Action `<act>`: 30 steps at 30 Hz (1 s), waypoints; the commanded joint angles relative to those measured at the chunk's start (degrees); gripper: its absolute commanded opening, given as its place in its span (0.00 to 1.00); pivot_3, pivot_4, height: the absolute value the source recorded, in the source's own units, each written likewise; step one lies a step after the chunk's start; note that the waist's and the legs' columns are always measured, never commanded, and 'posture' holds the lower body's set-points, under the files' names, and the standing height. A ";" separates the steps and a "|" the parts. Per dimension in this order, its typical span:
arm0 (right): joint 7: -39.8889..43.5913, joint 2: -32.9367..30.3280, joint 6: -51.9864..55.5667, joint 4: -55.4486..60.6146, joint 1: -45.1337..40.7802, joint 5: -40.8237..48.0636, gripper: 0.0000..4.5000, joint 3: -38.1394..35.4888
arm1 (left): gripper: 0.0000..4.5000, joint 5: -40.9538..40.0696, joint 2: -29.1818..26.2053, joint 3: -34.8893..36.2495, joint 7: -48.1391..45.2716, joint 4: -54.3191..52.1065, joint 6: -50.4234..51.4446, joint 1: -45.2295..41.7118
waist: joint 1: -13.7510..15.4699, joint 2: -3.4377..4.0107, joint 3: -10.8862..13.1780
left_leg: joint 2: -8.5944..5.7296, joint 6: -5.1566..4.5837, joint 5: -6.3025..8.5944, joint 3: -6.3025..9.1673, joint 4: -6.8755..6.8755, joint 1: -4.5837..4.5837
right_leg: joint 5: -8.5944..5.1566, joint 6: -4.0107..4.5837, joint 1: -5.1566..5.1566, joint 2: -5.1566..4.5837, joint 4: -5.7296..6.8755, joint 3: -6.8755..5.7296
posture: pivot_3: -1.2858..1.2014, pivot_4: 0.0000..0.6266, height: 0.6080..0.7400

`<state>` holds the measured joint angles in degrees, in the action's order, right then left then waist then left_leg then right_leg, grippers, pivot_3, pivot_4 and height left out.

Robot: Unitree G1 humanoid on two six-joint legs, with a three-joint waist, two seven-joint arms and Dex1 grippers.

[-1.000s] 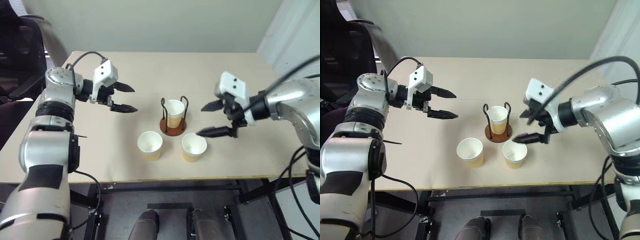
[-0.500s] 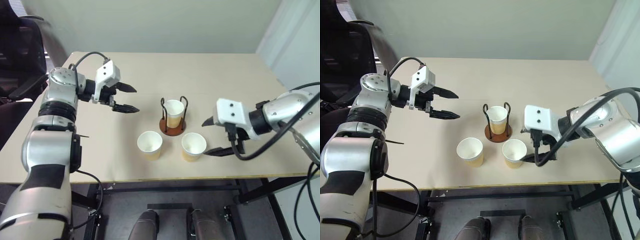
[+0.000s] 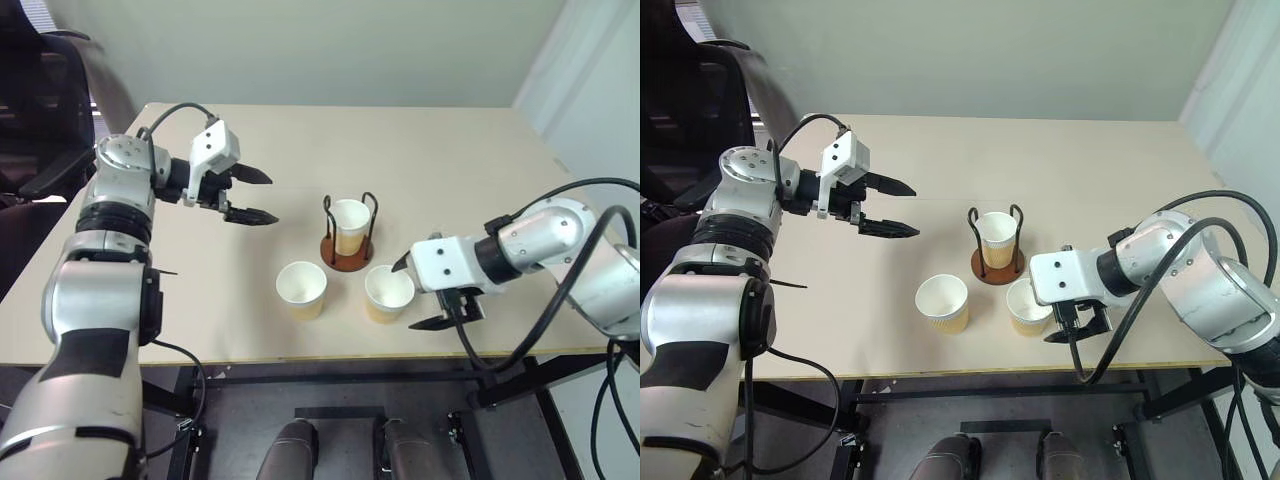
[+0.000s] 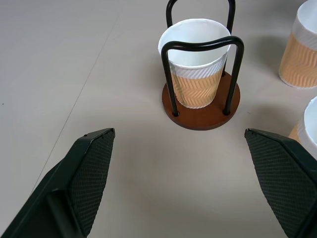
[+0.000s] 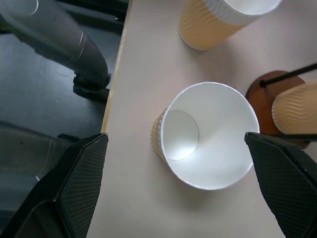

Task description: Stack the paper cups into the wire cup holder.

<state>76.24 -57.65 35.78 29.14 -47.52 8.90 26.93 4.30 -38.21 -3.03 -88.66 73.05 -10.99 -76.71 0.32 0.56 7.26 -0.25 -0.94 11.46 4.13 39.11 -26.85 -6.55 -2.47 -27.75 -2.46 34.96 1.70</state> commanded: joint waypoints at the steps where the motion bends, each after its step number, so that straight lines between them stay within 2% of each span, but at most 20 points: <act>1: 1.02 0.73 -3.28 -0.30 -0.70 -3.08 1.00 1.08 | 1.00 -0.20 -0.87 0.70 -0.05 -0.66 -0.09 -1.74 | 0.00 0.02 0.01 | 0.08 0.00 0.00 0.08 0.05 -0.04 | 0.00 0.00 0.01 -0.07 0.00 0.02 | 0.52 0.24 1.00; 14: 3.70 3.88 -13.87 -6.83 1.97 -12.23 1.00 4.79 | 1.00 -0.42 -1.53 0.91 -0.21 -0.86 -0.26 -1.40 | -0.03 0.01 0.01 | 0.02 0.00 0.00 -0.04 -0.03 0.03 | 0.04 0.05 0.01 0.07 0.00 -0.05 | 0.52 0.24 1.00; 18: 4.49 5.26 -16.90 -8.95 2.02 -14.52 0.81 5.61 | 1.00 -0.60 -1.62 0.99 -0.47 -0.96 -0.58 -1.27 | -0.09 0.03 0.02 | 0.08 0.01 0.00 0.06 0.00 0.02 | 0.05 0.04 0.04 -0.03 -0.02 -0.01 | 0.52 0.24 1.00; 22: 5.11 6.65 -19.23 -10.69 1.96 -16.24 0.49 5.60 | 1.00 -1.01 -1.64 1.29 -0.80 -1.01 -0.59 -1.24 | -0.08 0.01 0.01 | 0.04 0.01 -0.01 0.01 -0.02 0.07 | 0.06 0.06 0.05 0.06 0.00 -0.03 | 0.52 0.24 1.00; 28: 7.47 6.67 -19.60 -10.93 2.18 -15.44 0.03 3.77 | 1.00 -7.53 -0.51 0.42 -3.84 -3.08 3.01 -0.88 | -0.03 0.00 0.00 | 0.02 0.01 0.00 -0.02 -0.05 0.05 | 0.06 0.06 0.04 0.04 -0.02 -0.05 | 0.52 0.24 1.00; 30: 8.12 6.47 -19.00 -11.14 1.80 -14.77 0.02 2.86 | 1.00 -11.33 -0.68 -2.14 -3.84 -5.00 5.29 -0.39 | -0.02 0.00 0.00 | 0.04 0.01 0.00 0.02 -0.02 0.01 | 0.06 0.06 0.05 -0.01 -0.04 -0.03 | 0.52 0.24 1.00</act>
<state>83.62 -50.71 16.69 17.46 -45.07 -6.73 32.61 -3.40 -38.52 -4.09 -90.28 71.16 -7.30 -76.58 0.30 0.56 7.26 -0.22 -0.93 11.46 4.13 39.08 -26.84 -6.49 -2.41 -27.71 -2.45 34.93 1.65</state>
